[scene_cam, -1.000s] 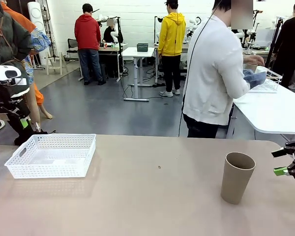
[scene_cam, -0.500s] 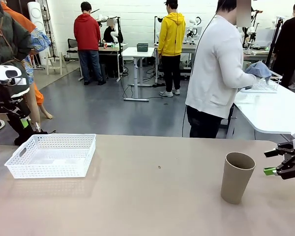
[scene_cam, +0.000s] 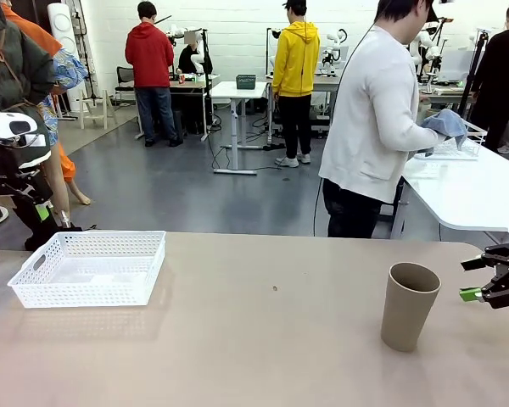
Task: Clean and organize the cups into the basket.
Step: Pick up the Organizing basket and move it to the center of the table, then pick up the Reusable plastic cup from the right side of the table and place it inside the Organizing basket.
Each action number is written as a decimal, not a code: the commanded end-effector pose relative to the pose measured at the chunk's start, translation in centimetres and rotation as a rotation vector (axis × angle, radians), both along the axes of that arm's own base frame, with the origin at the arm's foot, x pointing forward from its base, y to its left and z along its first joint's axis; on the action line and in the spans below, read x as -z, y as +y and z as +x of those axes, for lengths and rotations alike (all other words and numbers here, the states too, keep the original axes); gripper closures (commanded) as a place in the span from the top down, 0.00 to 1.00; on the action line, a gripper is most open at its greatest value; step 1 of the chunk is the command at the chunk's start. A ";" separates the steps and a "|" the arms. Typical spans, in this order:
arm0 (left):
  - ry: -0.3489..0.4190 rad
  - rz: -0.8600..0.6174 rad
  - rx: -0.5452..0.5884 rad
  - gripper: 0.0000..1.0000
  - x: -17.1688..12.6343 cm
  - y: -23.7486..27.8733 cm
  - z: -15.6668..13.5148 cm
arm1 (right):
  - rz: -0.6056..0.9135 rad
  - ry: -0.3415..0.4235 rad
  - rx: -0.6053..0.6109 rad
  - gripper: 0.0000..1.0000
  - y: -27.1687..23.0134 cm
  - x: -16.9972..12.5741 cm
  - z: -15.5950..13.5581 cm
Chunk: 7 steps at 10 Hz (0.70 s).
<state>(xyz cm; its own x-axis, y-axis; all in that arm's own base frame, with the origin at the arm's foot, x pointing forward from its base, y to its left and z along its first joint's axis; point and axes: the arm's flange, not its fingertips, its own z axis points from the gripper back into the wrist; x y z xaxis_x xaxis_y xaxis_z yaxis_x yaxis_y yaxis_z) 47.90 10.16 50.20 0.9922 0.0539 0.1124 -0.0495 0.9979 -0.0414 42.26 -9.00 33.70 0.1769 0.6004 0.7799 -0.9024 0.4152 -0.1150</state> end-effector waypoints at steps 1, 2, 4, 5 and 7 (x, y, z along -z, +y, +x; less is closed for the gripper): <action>0.001 0.011 -0.017 1.00 -0.1 -0.2 0.1 | 0.002 -0.002 0.000 1.00 -0.1 -0.2 0.0; 0.001 0.011 -0.017 1.00 -0.1 -0.2 0.1 | 0.002 -0.002 0.000 1.00 -0.1 -0.2 0.0; 0.010 -0.004 0.036 1.00 0.3 0.4 0.2 | -0.002 0.007 -0.147 1.00 0.3 0.7 0.5; -0.002 -0.001 0.031 1.00 0.6 0.5 0.2 | -0.002 0.010 -0.244 1.00 0.6 1.5 0.9; -0.028 -0.002 0.052 1.00 0.7 0.6 -0.1 | 0.015 0.000 -0.335 1.00 0.8 2.5 1.2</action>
<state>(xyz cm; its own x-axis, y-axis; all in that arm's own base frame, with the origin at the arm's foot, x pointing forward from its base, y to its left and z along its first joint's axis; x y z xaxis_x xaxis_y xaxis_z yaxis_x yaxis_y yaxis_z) 47.98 10.44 49.83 0.9932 0.0354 0.1108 -0.0311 0.9987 -0.0396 42.53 -7.20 31.74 0.0277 0.6228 0.7819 -0.9830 0.1591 -0.0919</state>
